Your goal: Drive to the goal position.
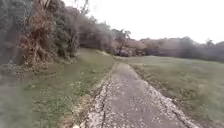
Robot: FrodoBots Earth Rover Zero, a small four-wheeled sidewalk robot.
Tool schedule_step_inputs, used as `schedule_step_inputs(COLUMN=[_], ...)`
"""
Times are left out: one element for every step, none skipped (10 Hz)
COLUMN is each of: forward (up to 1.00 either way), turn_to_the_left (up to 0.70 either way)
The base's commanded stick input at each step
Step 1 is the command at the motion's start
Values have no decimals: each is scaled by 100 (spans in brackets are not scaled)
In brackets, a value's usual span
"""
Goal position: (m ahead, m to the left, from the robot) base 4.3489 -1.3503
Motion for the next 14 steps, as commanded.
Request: schedule_step_inputs(forward=[100,100,100,100,100,100,100,100,100,100,100,100,100,100], turn_to_the_left=[-35,-17,0,0,0,0,0,0,0,0,0,0,-2,-4])
